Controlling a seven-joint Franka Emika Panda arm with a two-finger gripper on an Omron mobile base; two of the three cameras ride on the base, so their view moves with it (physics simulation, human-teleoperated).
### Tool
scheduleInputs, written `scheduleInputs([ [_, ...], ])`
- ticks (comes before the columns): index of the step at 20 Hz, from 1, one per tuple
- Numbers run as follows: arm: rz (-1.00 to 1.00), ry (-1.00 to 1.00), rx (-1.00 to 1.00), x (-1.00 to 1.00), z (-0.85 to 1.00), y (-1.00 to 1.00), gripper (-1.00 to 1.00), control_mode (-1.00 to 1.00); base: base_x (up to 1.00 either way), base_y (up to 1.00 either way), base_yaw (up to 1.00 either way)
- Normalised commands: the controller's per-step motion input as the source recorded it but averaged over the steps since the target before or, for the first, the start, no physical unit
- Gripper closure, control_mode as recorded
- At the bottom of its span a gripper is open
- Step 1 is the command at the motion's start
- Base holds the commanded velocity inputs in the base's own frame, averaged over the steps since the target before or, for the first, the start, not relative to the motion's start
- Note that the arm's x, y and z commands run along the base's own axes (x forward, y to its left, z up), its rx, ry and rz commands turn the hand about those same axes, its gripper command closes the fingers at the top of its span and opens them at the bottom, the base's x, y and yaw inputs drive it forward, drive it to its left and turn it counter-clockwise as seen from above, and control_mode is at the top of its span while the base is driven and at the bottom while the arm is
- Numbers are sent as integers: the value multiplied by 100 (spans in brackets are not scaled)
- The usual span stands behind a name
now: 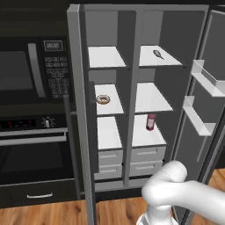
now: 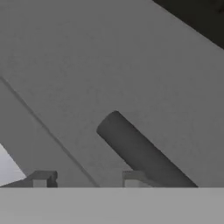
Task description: Pick up the frozen fish from the freezer, place it on any shelf in the fridge, and close the fridge and freezer doors when done.
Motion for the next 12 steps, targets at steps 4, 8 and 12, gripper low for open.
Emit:
scheduleInputs([
  [4, 4, -29, -2, 2, -25, -38, -100, -100, 0, 0, 0],
  [8, 8, -14, -8, 98, -65, 32, -100, -100, 0, 0, 0],
  [12, 14, -13, -13, 100, -64, 95, -100, -100, 0, 0, 0],
])
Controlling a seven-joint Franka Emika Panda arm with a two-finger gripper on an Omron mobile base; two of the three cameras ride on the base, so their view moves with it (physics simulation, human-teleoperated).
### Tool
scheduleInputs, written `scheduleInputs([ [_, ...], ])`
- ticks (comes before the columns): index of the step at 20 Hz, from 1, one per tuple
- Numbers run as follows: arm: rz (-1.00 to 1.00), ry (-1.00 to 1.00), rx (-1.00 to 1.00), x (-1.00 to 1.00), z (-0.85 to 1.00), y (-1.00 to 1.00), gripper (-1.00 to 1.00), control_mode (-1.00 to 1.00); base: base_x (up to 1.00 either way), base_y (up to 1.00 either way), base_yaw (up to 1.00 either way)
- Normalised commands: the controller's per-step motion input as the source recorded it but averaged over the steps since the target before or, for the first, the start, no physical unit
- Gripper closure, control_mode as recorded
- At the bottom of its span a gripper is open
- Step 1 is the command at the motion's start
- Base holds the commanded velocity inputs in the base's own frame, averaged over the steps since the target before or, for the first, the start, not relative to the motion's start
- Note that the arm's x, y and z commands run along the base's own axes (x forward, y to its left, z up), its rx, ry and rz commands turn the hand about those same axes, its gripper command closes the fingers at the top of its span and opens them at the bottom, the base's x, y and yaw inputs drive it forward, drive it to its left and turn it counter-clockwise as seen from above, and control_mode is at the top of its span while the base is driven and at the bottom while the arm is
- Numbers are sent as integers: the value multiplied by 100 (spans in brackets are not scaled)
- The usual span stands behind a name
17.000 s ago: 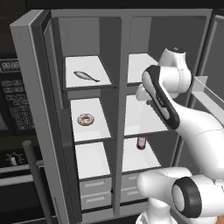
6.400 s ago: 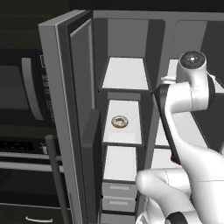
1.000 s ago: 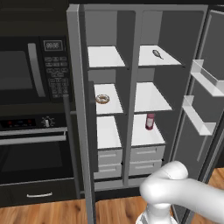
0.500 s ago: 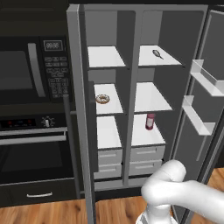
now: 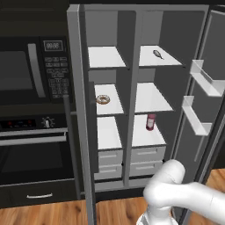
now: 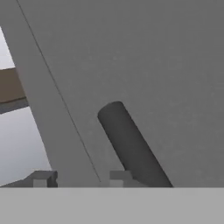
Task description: Pick up the frozen fish from the freezer, place it on any shelf in the fridge, and close the fridge and freezer doors when done.
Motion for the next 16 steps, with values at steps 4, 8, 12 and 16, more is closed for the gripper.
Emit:
scheduleInputs([
  [4, 13, -8, -20, 100, -58, 100, -100, -100, 0, 0, 0],
  [8, 5, -5, -19, 100, -61, 100, -100, -100, 0, 0, 0],
  [12, 0, 0, -16, 100, -54, 100, -100, -100, 0, 0, 0],
  [16, -1, 0, -13, 100, -52, 100, -100, -100, 0, 0, 0],
])
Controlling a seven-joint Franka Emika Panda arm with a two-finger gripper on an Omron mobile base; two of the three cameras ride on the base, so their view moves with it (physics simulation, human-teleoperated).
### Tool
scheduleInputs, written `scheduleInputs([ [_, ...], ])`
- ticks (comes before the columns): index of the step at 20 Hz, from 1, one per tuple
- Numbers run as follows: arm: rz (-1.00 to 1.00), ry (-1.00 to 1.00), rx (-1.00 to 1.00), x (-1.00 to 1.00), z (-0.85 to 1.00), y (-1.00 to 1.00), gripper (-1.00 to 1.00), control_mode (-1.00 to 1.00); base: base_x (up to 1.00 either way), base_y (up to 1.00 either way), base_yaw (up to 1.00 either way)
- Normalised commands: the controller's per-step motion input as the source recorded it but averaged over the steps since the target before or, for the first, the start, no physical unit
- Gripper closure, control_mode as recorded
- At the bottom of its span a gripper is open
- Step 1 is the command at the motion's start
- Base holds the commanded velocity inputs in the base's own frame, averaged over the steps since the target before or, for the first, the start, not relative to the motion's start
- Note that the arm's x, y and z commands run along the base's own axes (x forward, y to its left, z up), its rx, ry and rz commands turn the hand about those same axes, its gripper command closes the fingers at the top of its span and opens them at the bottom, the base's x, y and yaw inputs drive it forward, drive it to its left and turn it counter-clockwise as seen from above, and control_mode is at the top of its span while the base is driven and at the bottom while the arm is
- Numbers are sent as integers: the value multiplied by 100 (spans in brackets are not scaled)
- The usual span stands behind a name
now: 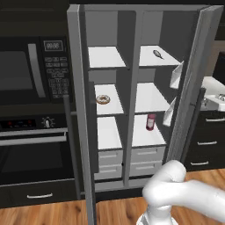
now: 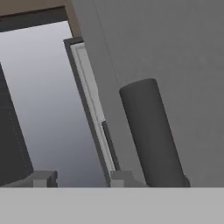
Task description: Pick up the frozen fish from the freezer, place it on any shelf in the fridge, and close the fridge and freezer doors when done.
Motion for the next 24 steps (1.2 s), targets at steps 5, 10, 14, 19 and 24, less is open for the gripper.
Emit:
scheduleInputs([
  [5, -5, 0, -13, 100, -55, 100, -100, -100, 0, 0, 0],
  [10, -11, 0, -8, 100, -43, 75, -100, -100, 0, 0, 0],
  [14, -23, 0, -7, 100, -17, 18, -100, -100, 0, 0, 0],
  [19, -29, 2, -5, 100, 0, 0, -100, -100, 0, 0, 0],
  [24, -33, 2, -7, 100, 0, 0, -100, -100, 0, 0, 0],
])
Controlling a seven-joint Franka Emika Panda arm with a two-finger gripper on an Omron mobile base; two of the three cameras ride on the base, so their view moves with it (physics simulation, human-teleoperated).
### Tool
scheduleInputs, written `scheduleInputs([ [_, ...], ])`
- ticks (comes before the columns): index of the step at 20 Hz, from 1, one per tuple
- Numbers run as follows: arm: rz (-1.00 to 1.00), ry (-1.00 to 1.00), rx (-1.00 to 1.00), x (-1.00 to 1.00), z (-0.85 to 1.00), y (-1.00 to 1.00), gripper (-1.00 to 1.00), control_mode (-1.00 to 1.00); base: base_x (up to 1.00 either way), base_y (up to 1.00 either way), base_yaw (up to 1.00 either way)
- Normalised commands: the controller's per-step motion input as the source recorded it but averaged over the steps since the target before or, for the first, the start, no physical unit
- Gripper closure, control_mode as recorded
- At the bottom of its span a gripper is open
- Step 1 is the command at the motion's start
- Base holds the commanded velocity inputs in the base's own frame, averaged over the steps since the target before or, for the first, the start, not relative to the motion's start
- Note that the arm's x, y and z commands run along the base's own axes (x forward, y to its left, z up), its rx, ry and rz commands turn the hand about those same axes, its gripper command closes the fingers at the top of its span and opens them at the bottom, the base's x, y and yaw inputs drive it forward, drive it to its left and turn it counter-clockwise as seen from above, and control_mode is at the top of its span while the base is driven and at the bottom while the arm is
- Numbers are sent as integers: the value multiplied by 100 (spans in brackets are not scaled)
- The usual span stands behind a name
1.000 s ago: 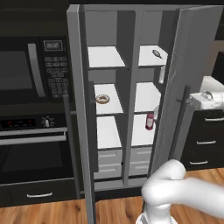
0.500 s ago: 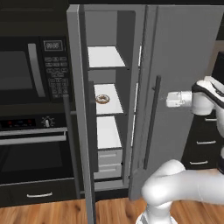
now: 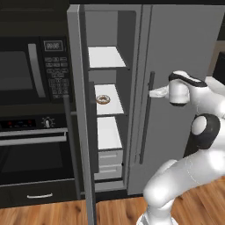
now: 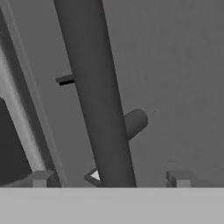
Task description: Pick up the frozen fish from the freezer, place it on any shelf in the fridge, and close the fridge and freezer doors when done.
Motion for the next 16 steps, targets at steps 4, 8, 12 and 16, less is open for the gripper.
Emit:
scheduleInputs([
  [4, -36, 0, -10, 70, 0, 0, -100, -100, 0, 0, 0],
  [8, -35, 0, -10, 40, 0, 0, -100, -100, 0, 0, 0],
  [12, -23, -1, -7, -46, 59, 14, -100, -100, 0, 0, 0],
  [16, -8, 0, -7, -99, 66, 9, -100, -100, 0, 0, 0],
])
